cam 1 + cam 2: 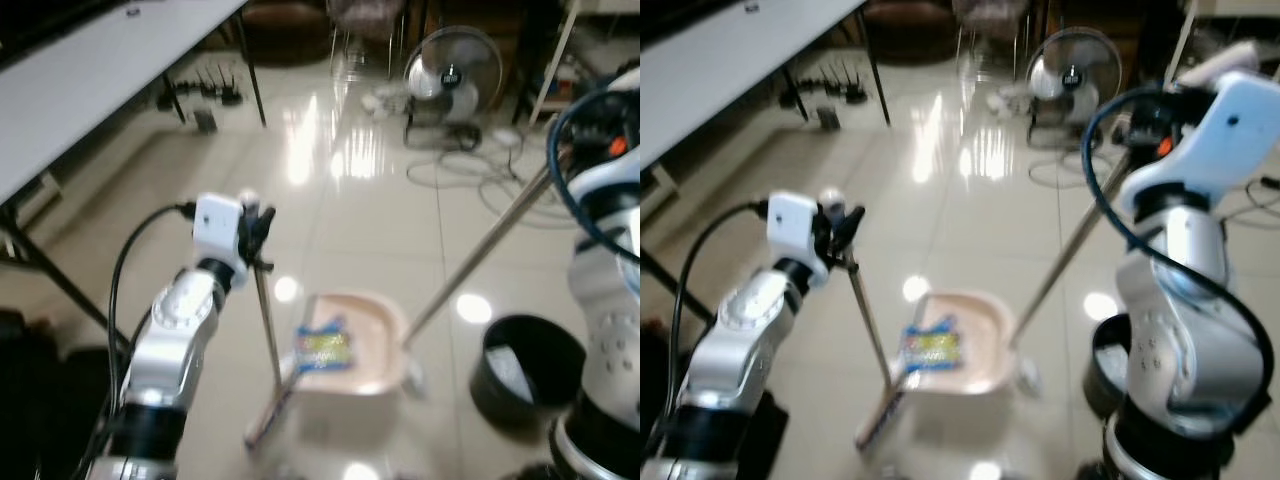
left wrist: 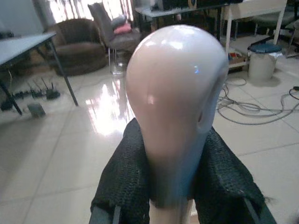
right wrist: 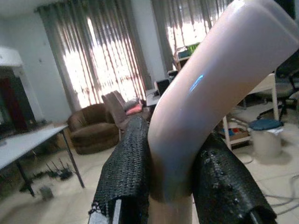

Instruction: Sweep floor

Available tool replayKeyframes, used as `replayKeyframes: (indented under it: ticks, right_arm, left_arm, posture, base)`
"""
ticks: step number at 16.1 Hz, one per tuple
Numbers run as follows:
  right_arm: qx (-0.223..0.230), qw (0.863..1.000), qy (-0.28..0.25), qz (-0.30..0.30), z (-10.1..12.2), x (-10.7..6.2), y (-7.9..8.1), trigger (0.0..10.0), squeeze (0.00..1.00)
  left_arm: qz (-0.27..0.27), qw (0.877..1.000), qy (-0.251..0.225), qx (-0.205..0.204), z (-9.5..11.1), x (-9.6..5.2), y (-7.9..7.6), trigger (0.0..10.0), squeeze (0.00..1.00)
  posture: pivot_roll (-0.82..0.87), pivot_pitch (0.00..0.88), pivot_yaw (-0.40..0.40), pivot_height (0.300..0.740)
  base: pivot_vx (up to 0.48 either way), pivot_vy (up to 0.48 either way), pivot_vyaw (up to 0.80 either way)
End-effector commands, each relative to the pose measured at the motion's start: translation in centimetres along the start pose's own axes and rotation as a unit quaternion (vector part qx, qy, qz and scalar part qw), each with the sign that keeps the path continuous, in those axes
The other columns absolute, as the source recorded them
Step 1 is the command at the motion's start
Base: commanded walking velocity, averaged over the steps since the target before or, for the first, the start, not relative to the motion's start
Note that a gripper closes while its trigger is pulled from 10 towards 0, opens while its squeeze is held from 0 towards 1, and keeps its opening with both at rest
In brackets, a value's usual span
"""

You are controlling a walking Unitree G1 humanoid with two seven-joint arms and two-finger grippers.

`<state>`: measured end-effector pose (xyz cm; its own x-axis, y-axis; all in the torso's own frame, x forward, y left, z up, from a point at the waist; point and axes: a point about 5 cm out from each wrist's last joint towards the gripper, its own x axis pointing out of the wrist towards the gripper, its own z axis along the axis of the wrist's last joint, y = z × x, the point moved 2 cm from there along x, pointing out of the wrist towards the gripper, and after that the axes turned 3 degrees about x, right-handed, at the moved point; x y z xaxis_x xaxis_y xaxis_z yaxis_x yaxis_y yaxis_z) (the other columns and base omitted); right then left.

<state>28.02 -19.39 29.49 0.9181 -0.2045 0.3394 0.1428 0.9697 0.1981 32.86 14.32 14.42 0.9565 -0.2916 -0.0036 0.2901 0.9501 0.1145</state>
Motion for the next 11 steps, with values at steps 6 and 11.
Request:
replayKeyframes:
  ticks: [6,11]
  right_arm:
    - [0.014,0.998,-0.048,0.036,2.3,0.7,0.7,10.0,0.00]
    - [-0.005,0.998,-0.054,0.040,2.7,1.3,0.2,10.0,0.00]
  left_arm:
    - [0.012,1.000,-0.004,0.011,0.5,-0.3,0.6,10.0,0.00]
    - [0.015,1.000,-0.008,0.013,0.8,0.1,0.6,10.0,0.00]
  posture:
    - [-0.06,0.042,0.099,0.740]
    - [-0.07,0.035,0.095,0.740]
  base:
    - [0.000,-0.265,0.00]
    - [0.000,-0.265,0.00]
